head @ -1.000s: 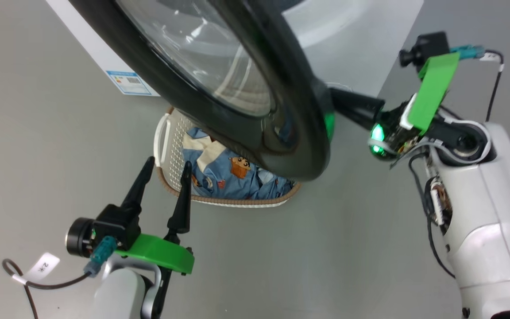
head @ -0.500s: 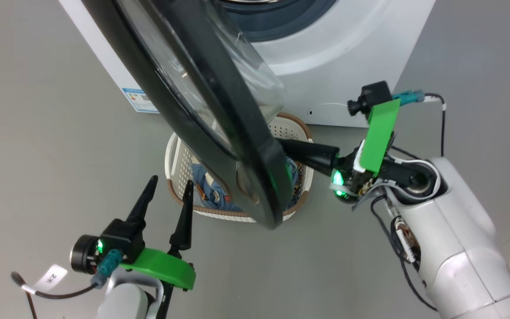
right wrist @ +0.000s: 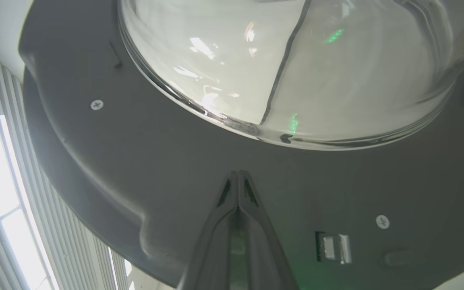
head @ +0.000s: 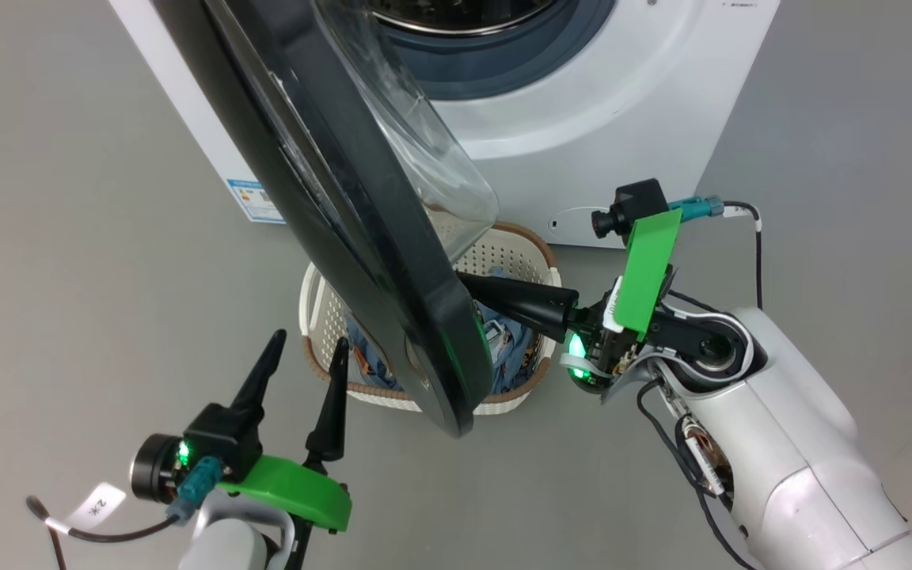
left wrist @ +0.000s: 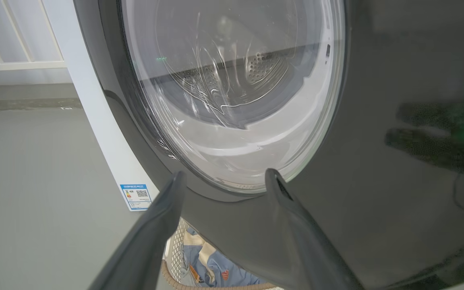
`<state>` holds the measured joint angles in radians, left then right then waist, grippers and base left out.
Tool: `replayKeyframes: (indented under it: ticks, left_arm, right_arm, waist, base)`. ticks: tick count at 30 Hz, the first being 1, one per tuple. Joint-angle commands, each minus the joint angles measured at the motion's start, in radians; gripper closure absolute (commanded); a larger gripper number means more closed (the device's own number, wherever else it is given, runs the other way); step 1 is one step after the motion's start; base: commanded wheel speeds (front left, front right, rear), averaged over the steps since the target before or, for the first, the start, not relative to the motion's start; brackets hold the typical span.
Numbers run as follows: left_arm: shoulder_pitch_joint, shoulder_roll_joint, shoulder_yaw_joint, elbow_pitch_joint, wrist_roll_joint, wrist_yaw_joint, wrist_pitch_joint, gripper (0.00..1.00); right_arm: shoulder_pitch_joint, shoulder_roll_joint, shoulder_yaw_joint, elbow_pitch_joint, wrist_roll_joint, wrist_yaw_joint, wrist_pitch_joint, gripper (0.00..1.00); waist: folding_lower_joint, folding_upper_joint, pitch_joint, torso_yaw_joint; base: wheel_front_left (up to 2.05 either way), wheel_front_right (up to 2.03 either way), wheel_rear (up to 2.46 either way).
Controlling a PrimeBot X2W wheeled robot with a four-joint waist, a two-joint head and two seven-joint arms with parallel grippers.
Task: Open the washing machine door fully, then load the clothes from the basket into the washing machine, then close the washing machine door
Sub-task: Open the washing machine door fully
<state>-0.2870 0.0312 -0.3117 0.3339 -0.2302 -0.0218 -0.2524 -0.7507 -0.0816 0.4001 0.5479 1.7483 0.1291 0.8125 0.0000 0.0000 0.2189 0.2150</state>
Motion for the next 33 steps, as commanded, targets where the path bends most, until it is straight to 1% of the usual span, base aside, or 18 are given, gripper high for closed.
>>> replayKeyframes:
  ticks: [1, 6, 11, 17, 22, 23, 24, 25, 26, 27, 33]
  left_arm:
    - [0.000, 0.019, 0.032, -0.016, 0.003, 0.004, -0.009, 0.00]
    - [0.003, 0.019, 0.035, -0.012, 0.008, 0.001, -0.009, 0.00]
    - [0.003, 0.019, 0.042, -0.009, 0.014, 0.000, -0.009, 0.00]
    - [0.008, 0.019, 0.060, -0.006, 0.021, -0.001, -0.009, 0.00]
    - [0.019, 0.019, 0.078, -0.003, 0.032, -0.005, -0.009, 0.00]
    - [0.020, 0.019, 0.082, -0.002, 0.034, -0.006, -0.009, 0.00]
    - [0.020, 0.019, 0.082, -0.002, 0.034, -0.006, -0.009, 0.00]
    - [0.022, 0.019, 0.085, -0.001, 0.035, -0.007, -0.009, 0.00]
    - [0.023, 0.019, 0.087, -0.001, 0.037, -0.008, -0.009, 0.00]
    - [0.025, 0.019, 0.089, 0.000, 0.038, -0.009, -0.009, 0.00]
    - [0.040, 0.019, 0.104, 0.008, 0.045, -0.013, -0.009, 0.00]
  right_arm:
    - [0.024, 0.031, 0.017, -0.026, 0.014, 0.002, -0.007, 1.00]
    - [0.037, 0.021, 0.010, -0.040, 0.036, 0.002, -0.039, 1.00]
    - [0.068, 0.000, -0.020, -0.075, 0.071, 0.002, -0.086, 1.00]
    - [0.145, -0.033, -0.049, -0.147, 0.098, 0.002, -0.145, 1.00]
    - [0.251, -0.059, -0.072, -0.236, 0.095, 0.002, -0.219, 1.00]
    - [0.268, -0.062, -0.075, -0.251, 0.092, 0.002, -0.231, 0.82]
    - [0.268, -0.062, -0.075, -0.251, 0.092, 0.002, -0.231, 0.82]
    - [0.285, -0.064, -0.081, -0.266, 0.088, 0.002, -0.246, 0.61]
    - [0.302, -0.064, -0.086, -0.280, 0.088, 0.002, -0.257, 0.29]
    - [0.319, -0.065, -0.091, -0.294, 0.088, 0.002, -0.266, 0.00]
    - [0.406, -0.065, -0.122, -0.351, 0.057, 0.002, -0.341, 0.00]
  waist:
    - [0.0000, 0.0000, -0.004, -0.003]
    - [0.0000, 0.0000, -0.011, -0.011]
    - [0.0000, 0.0000, -0.014, -0.018]
    - [0.0000, 0.0000, -0.024, -0.039]
    - [0.0000, 0.0000, -0.039, -0.065]
    - [0.0000, 0.0000, -0.042, -0.071]
    - [0.0000, 0.0000, -0.042, -0.071]
    - [0.0000, 0.0000, -0.045, -0.075]
    - [0.0000, 0.0000, -0.047, -0.078]
    - [0.0000, 0.0000, -0.050, -0.082]
    - [0.0000, 0.0000, -0.078, -0.104]
  base:
    - [0.00, 0.00, 0.00]
    - [0.00, 0.00, 0.00]
    - [0.00, 0.00, 0.00]
    - [0.00, 0.00, 0.00]
    - [0.00, 0.00, 0.00]
    - [0.00, 0.00, 0.00]
    - [0.00, 0.00, 0.00]
    - [0.00, 0.00, 0.00]
    - [0.00, 0.00, 0.00]
    - [0.00, 0.00, 0.00]
    - [0.00, 0.00, 0.00]
